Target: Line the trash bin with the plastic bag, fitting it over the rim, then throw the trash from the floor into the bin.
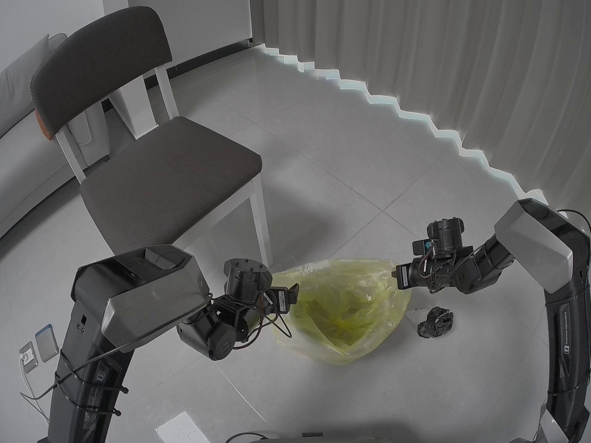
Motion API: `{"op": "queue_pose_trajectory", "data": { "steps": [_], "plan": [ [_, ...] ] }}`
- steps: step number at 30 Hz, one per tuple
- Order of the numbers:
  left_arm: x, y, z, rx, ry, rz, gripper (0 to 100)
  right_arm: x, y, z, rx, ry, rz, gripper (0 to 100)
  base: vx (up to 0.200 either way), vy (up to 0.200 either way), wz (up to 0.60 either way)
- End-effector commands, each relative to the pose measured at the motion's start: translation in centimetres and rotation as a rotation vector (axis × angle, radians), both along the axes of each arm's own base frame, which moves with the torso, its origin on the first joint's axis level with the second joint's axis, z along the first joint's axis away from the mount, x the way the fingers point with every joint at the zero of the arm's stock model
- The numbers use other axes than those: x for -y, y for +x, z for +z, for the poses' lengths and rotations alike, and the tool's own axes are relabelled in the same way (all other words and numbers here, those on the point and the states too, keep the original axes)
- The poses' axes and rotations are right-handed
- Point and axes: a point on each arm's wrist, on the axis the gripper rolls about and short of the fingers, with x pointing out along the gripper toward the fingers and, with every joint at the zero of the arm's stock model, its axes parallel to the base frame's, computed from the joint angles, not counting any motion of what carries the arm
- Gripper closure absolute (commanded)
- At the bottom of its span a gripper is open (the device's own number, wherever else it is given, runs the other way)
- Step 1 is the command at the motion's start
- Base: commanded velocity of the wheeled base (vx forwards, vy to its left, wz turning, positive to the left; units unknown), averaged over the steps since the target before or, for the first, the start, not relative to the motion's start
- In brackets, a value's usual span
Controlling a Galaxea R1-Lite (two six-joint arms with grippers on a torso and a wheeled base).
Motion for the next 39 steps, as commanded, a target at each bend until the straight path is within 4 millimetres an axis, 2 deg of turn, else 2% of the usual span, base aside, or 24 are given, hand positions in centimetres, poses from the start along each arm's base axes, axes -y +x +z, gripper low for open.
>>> {"op": "queue_pose_trajectory", "data": {
  "steps": [1, 4, 6, 7, 8, 13, 17, 18, 21, 24, 26, 27, 30, 34, 39],
  "plan": [
    [-0.3, 0.3, 0.5, 0.014, -0.008, 0.01, 0, 0.1, 0.0, 0.2, 0.003, 0.001, -0.001, 100, 0.0, 0.0, 0.0],
    [-0.3, 0.0, 0.0, -0.003, 0.001, 0.007, 0, -0.2, -0.3, -0.6, -0.022, -0.006, 0.005, 100, 0.0, 0.0, 0.0],
    [-0.2, -0.4, -1.0, -0.025, 0.012, 0.001, 0, -0.4, -0.7, -2.3, -0.06, -0.017, 0.013, 100, 0.0, 0.0, 0.0],
    [-0.2, -0.4, -1.0, -0.025, 0.012, 0.001, 0, -0.4, -0.7, -2.3, -0.06, -0.017, 0.013, 100, 0.0, 0.0, 0.0],
    [-0.1, -0.5, -1.8, -0.033, 0.017, 0.0, 0, -0.7, -0.9, -3.7, -0.089, -0.023, 0.017, 100, 0.0, 0.0, 0.0],
    [-0.2, -0.6, -2.3, -0.027, 0.014, 0.0, 0, -0.7, -0.9, -3.7, -0.094, -0.018, 0.019, 100, 0.0, 0.0, 0.0],
    [-0.3, -0.7, -1.3, -0.011, 0.005, 0.0, 0, -0.4, -1.2, -3.8, -0.104, -0.031, 0.02, 100, 0.0, 0.0, 0.0],
    [-0.3, -0.8, -1.0, -0.007, 0.003, 0.0, 0, -0.3, -1.2, -3.7, -0.102, -0.032, 0.019, 0, 0.0, 0.0, 0.0],
    [-0.5, -1.2, 0.4, 0.007, -0.005, 0.0, 0, 0.0, -1.9, -2.7, -0.096, -0.033, 0.02, 0, 0.0, 0.0, 0.0],
    [-0.7, -1.6, 1.9, 0.023, -0.018, -0.006, 0, 0.7, -2.6, -0.8, -0.077, -0.03, 0.007, 0, 0.0, 0.0, 0.0],
    [-0.8, -1.6, 2.0, 0.025, -0.018, -0.006, 0, 0.8, -2.7, -0.6, -0.075, -0.029, 0.006, 0, 0.0, 0.0, 0.0],
    [-0.7, -1.7, 2.8, 0.039, -0.028, -0.01, 0, 1.5, -2.8, 1.3, -0.037, -0.028, -0.003, 0, 0.0, 0.0, 0.0],
    [-0.6, -1.7, 2.9, 0.043, -0.03, -0.012, 0, 1.7, -2.7, 2.8, -0.001, -0.017, -0.003, 0, 0.0, 0.0, 0.0],
    [0.0, -2.0, 2.9, 0.045, -0.033, -0.028, 0, 0.7, -2.3, 3.8, 0.034, -0.008, 0.017, 0, 0.0, 0.0, 0.0],
    [0.3, -2.3, 3.7, 0.066, -0.046, -0.037, 0, -2.2, -1.5, 4.4, 0.075, 0.003, 0.077, 0, 0.0, 0.0, 0.0]
  ]
}}
